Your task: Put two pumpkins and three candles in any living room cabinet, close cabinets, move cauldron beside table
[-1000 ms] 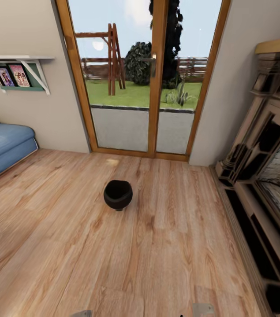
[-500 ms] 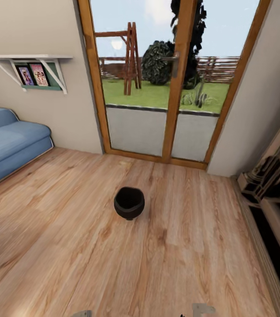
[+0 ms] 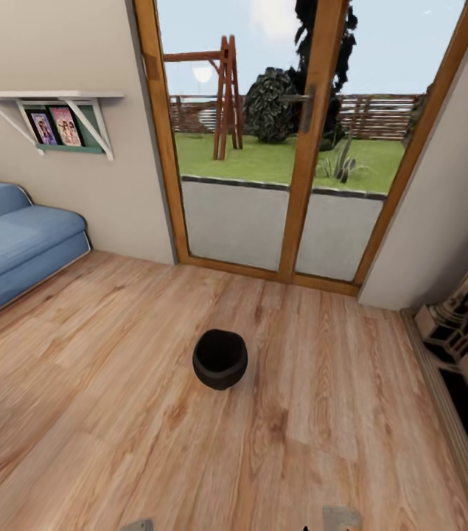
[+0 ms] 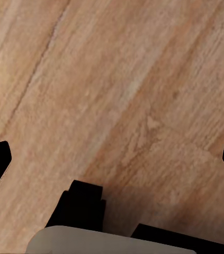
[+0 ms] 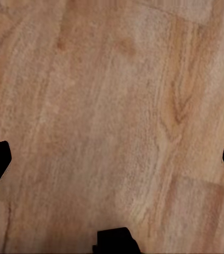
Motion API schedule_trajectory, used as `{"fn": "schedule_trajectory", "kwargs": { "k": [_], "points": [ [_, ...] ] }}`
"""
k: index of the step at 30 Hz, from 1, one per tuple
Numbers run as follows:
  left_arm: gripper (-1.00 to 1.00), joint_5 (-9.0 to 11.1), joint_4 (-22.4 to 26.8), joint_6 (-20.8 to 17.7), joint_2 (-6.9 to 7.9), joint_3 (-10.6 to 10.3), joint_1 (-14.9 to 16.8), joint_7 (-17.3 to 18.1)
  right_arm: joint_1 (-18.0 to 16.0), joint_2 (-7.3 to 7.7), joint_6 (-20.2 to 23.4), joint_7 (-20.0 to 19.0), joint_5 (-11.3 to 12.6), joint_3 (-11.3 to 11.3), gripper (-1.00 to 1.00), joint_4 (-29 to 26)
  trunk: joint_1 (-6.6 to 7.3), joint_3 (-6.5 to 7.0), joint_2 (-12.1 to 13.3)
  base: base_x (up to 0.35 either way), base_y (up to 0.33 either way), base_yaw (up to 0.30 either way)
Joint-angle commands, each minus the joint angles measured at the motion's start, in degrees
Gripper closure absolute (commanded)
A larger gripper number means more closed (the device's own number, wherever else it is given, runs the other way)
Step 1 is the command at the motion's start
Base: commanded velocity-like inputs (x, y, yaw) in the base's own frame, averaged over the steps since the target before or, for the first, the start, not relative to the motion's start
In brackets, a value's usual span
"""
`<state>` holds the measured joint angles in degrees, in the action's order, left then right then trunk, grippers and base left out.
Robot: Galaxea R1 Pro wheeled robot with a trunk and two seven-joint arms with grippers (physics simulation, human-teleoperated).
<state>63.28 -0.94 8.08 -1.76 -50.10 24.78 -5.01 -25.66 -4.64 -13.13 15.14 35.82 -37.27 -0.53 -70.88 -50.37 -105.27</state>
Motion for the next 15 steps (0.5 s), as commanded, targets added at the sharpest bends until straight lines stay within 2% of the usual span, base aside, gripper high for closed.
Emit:
{"fn": "schedule_trajectory", "kwargs": {
  "k": [1,15],
  "points": [
    [-1.0,0.0,-0.02,0.0,0.0,-0.02,0.0,0.0,0.0,0.09,-0.04,-0.01,-0.08,-0.04,-1.0,0.0,0.0,0.0,0.0,0.33,0.0,0.0],
    [-1.0,0.0,-0.02,0.0,0.0,-0.03,0.0,0.0,0.0,-0.27,-0.14,-0.02,-0.13,-0.08,-1.0,0.0,0.0,0.0,0.0,0.33,0.0,0.0]
  ]
}}
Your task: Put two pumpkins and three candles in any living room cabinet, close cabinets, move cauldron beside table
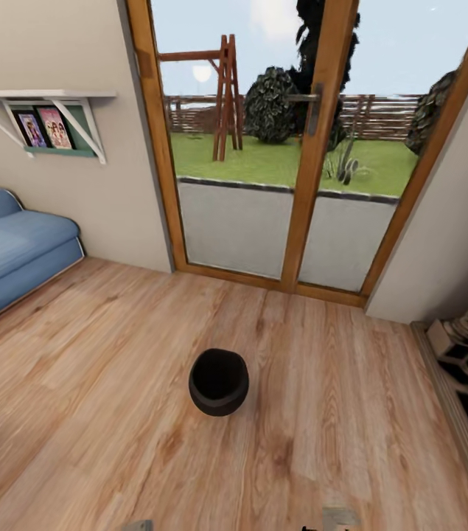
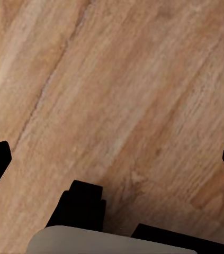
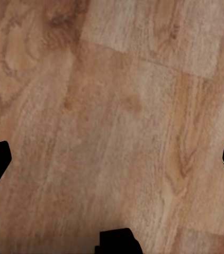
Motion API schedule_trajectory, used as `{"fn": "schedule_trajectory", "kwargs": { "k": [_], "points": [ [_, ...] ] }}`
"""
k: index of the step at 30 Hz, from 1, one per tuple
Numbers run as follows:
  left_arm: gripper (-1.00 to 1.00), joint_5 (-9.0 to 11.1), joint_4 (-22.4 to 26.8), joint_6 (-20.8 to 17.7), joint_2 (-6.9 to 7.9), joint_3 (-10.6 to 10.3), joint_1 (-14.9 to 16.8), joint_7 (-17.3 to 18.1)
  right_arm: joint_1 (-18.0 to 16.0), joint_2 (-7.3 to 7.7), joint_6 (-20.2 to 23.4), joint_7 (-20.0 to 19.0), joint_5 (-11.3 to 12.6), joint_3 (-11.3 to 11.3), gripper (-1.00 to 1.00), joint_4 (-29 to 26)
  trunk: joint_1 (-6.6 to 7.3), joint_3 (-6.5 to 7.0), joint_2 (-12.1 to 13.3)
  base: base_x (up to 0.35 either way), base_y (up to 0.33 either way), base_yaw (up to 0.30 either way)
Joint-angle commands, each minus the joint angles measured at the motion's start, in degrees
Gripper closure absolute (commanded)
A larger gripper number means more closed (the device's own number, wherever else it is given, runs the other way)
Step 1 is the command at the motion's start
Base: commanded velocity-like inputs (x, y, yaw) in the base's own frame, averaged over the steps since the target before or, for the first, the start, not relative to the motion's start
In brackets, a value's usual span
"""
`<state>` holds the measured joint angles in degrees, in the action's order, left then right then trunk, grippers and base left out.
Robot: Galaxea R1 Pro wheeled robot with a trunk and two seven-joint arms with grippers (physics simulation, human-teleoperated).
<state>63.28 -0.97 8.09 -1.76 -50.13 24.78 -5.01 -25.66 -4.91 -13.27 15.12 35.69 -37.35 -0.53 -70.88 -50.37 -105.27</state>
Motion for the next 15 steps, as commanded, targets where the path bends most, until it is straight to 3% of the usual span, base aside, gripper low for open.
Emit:
{"fn": "schedule_trajectory", "kwargs": {
  "k": [1,15],
  "points": [
    [-1.0,0.0,0.0,0.0,0.0,0.0,0.0,0.0,0.0,-0.01,0.0,0.0,0.0,0.0,-1.0,0.0,0.0,0.0,0.0,0.33,0.0,0.0],
    [-1.0,0.0,0.0,0.0,0.05,0.02,0.0,0.0,0.0,-0.1,0.0,0.0,0.0,0.0,-1.0,0.04,0.0,0.0,0.0,0.33,0.0,0.0]
  ]
}}
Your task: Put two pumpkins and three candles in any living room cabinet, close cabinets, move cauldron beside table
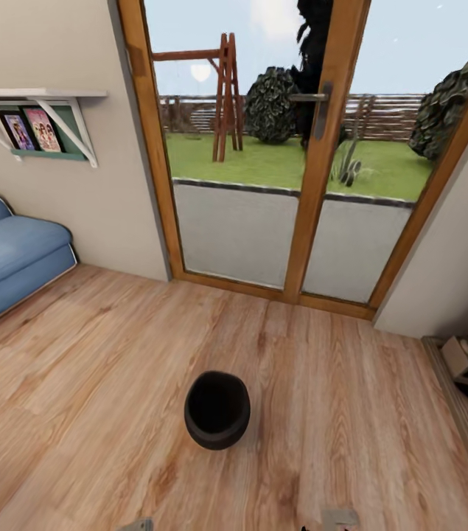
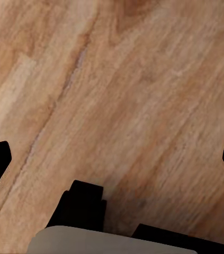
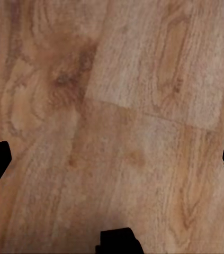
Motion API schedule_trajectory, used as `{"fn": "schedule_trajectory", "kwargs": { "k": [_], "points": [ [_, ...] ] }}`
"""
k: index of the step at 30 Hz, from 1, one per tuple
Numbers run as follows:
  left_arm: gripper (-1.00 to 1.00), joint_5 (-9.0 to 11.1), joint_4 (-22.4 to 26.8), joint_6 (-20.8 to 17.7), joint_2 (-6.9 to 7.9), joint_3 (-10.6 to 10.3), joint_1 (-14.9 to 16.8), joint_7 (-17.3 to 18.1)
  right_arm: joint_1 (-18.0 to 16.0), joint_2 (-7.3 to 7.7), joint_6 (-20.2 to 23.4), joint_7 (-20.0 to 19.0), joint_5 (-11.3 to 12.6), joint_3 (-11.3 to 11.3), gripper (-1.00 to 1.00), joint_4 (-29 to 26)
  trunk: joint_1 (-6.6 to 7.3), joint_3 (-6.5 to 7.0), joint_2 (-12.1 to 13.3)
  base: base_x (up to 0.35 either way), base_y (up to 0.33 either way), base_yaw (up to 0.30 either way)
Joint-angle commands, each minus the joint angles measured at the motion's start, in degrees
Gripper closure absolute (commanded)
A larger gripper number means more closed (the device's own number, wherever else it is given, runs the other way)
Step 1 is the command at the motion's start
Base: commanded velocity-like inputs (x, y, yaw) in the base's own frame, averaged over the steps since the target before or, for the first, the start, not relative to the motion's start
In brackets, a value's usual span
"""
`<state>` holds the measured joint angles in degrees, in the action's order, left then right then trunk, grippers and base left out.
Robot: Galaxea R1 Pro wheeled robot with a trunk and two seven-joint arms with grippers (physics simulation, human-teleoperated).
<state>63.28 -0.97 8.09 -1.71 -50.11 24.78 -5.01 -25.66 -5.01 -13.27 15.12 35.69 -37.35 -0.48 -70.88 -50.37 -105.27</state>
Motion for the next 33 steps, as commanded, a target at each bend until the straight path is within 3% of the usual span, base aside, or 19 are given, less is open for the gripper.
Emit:
{"fn": "schedule_trajectory", "kwargs": {
  "k": [1,16,24,33],
  "points": [
    [-1.0,-0.02,0.0,0.0,-0.02,0.0,0.0,0.0,0.0,0.0,0.0,0.0,0.0,0.0,-1.0,0.0,0.0,0.0,0.0,0.33,0.0,0.0],
    [-1.0,0.0,0.0,0.0,0.04,0.0,0.0,0.0,0.0,0.0,0.08,-0.09,-0.08,-0.07,-1.0,0.04,0.0,0.0,0.0,0.33,0.0,0.0],
    [-1.0,0.0,0.0,0.0,0.04,0.01,0.0,0.0,0.0,-0.07,0.05,-0.09,-2.73,-0.17,-1.0,0.03,0.0,0.0,0.0,0.33,0.0,0.0],
    [-1.0,0.0,-0.01,0.0,0.06,0.01,0.0,0.0,0.0,-0.09,0.0,-0.09,-3.21,-0.18,-1.0,-0.32,0.0,0.0,0.0,0.33,0.0,0.0]
  ]
}}
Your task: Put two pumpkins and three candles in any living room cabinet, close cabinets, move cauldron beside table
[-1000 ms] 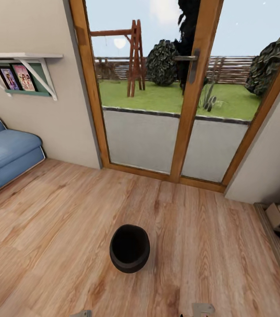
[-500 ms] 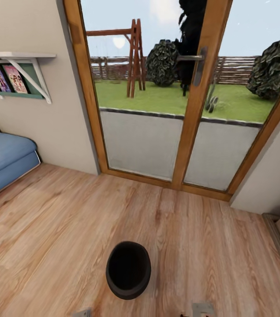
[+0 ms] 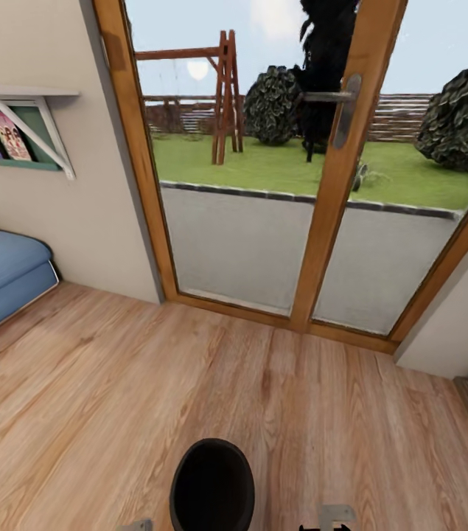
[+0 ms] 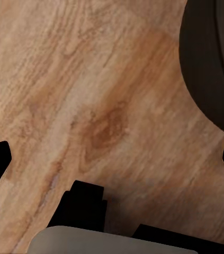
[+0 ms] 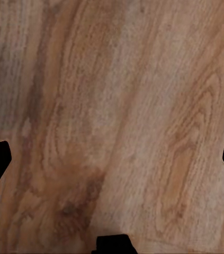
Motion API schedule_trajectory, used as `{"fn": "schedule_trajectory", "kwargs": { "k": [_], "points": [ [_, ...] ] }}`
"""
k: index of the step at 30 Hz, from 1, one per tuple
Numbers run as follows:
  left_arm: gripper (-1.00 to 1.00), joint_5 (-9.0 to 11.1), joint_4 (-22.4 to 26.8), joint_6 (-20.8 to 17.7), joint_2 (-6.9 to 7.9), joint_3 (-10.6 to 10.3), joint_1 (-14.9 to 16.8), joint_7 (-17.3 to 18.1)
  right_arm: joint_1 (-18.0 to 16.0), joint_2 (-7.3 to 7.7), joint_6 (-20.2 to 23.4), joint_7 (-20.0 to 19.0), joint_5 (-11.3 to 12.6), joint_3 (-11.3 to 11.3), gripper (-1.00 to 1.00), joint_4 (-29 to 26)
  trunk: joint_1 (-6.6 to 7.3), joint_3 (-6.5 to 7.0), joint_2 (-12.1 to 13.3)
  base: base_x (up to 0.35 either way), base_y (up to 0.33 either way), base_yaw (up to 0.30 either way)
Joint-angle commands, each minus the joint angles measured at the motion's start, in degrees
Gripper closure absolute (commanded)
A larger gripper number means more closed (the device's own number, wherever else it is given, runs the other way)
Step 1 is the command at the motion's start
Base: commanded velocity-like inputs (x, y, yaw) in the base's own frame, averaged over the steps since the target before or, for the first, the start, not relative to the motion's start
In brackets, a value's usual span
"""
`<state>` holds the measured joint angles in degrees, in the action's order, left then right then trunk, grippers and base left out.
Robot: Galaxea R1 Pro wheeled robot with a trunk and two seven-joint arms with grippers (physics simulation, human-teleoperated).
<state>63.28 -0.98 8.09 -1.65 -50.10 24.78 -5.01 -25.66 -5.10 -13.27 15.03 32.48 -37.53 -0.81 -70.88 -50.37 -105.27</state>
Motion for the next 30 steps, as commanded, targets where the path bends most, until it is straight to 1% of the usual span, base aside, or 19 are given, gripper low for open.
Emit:
{"fn": "schedule_trajectory", "kwargs": {
  "k": [1,3,6,7,8,10,11,12,15,16,19,20,21,22,23,25,27,29,30],
  "points": [
    [-1.0,0.04,-0.03,0.0,0.01,-0.01,-0.46,-0.16,0.0,0.08,0.13,0.0,-0.04,-0.08,-1.0,-0.07,0.0,0.0,0.0,0.33,0.0,0.0],
    [-1.0,0.06,-0.1,0.0,0.07,0.0,-0.66,-0.3,0.0,0.1,0.13,0.0,-0.04,-0.13,-1.0,-0.07,0.0,0.0,0.0,0.308,0.0,0.0],
    [-1.0,-0.02,-0.16,-0.02,0.24,-0.06,-1.14,-0.5,0.0,0.13,0.31,0.07,-0.04,-0.04,-1.0,-0.2,0.0,0.0,0.0,0.131,0.0,0.0],
    [-1.0,-0.01,0.68,0.03,3.38,-0.02,-2.11,-0.01,-0.14,0.49,7.07,0.17,-0.13,-0.01,-1.0,-6.19,0.0,0.0,0.0,0.002,0.0,0.0],
    [-1.0,-0.01,0.79,0.0,3.65,0.0,-2.05,0.06,-0.15,0.53,7.91,0.17,-0.13,0.0,-1.0,-7.02,0.0,0.0,0.0,0.001,0.0,0.0],
    [-1.0,0.0,1.2,-0.29,4.45,0.05,-1.52,0.23,-0.17,0.63,11.07,0.24,-0.13,0.0,-1.0,-10.71,0.0,0.0,0.0,0.0,0.0,0.0],
    [-1.0,0.07,2.09,-4.44,6.16,0.11,3.2,0.37,-0.23,0.8,18.32,0.71,-0.05,0.34,-1.0,-21.9,0.0,0.0,0.0,0.0,0.0,0.0],
    [-1.0,0.11,2.44,-5.67,6.7,0.14,4.47,0.39,-0.24,0.83,19.93,0.77,-0.02,0.41,-1.0,-24.33,0.0,0.0,0.0,0.0,0.0,0.0],
    [-1.0,0.1,5.73,-9.33,7.7,0.17,7.6,0.37,-0.29,0.85,23.33,0.91,0.03,0.54,-1.0,-29.64,0.0,0.0,0.0,0.0,0.0,0.0],
    [-1.0,0.06,7.28,-10.41,7.95,0.17,8.45,0.28,-0.49,0.81,23.97,0.93,0.03,0.57,-1.0,-30.64,0.0,0.0,0.0,0.0,0.0,0.0],
    [-1.0,0.08,10.99,-13.51,9.53,0.61,10.94,0.09,-1.11,0.61,25.69,0.99,0.04,0.6,-1.0,-31.83,0.0,0.0,0.0,0.0,0.0,0.0],
    [-1.0,0.08,12.53,-15.2,10.35,1.37,11.91,0.06,-1.59,0.53,26.3,1.14,0.09,0.61,-1.0,-32.04,0.0,0.0,0.0,0.0,0.0,0.0],
    [-1.0,0.07,14.16,-17.15,11.15,2.64,12.72,0.04,-2.19,0.47,26.72,1.37,0.2,0.61,-1.0,-32.15,0.0,0.0,0.0,0.0,0.0,0.0],
    [-1.0,0.03,15.95,-19.3,11.92,4.35,13.35,-0.01,-2.8,0.39,27.0,1.62,0.32,0.61,-1.0,-32.21,0.0,0.0,0.0,0.0,0.0,0.0],
    [-1.0,-0.09,18.81,-22.49,12.96,7.36,14.0,-0.08,-3.57,0.33,27.25,1.89,0.44,0.63,-1.0,-32.27,0.0,0.0,0.0,0.0,0.0,0.0],
    [-1.0,-0.29,22.53,-26.28,14.05,10.94,14.26,-0.15,-4.35,0.27,27.4,2.07,0.56,0.67,-1.0,-32.22,0.0,0.0,0.0,0.0,0.0,0.0],
    [-1.0,-0.47,24.79,-28.93,14.15,12.87,14.18,-0.18,-4.86,0.21,27.43,2.1,0.75,0.69,-1.0,-31.5,0.0,0.0,0.0,0.0,0.0,0.0],
    [-1.0,-0.54,25.2,-29.55,13.27,13.21,14.08,-0.24,-5.01,0.17,27.43,2.1,0.96,0.7,-1.0,-30.7,0.0,0.0,0.0,0.0,0.0,0.0],
    [-1.0,-0.6,25.08,-29.76,12.07,13.29,14.01,-0.38,-5.07,0.14,27.44,2.09,1.25,0.7,-1.0,-29.88,0.0,0.0,0.0,0.0,0.0,0.0]
  ]
}}
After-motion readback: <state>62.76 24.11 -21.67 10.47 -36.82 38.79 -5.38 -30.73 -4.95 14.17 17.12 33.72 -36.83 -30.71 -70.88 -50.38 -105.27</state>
